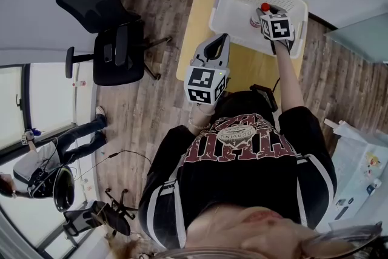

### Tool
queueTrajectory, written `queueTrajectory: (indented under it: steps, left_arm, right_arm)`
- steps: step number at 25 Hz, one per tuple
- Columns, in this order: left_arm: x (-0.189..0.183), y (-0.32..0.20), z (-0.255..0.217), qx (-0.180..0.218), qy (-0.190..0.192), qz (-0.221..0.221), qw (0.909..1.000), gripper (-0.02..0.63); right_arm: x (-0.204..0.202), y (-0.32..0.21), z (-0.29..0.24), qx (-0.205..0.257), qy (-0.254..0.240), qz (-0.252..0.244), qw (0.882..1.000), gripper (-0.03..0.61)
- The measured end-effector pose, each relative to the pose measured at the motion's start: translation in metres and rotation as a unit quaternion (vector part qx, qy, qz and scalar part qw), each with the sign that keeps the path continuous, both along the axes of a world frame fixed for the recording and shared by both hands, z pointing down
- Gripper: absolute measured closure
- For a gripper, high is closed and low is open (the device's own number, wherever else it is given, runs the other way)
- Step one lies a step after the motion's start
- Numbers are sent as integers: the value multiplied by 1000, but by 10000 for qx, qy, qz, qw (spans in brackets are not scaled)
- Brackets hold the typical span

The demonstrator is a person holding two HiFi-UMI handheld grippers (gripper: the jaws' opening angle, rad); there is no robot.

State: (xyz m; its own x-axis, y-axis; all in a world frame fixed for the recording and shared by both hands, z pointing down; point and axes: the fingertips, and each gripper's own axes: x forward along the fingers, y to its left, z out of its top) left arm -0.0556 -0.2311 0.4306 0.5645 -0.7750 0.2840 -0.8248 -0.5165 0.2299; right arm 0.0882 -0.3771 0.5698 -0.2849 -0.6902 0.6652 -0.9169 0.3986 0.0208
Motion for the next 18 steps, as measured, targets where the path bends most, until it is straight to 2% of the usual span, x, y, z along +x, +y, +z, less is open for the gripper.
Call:
queueTrajectory:
  steps: [18]
  left_arm:
    - [3, 10, -1, -15, 75, 37, 10000, 574]
  right_arm:
    - [2, 12, -15, 248, -262, -60, 9993, 413]
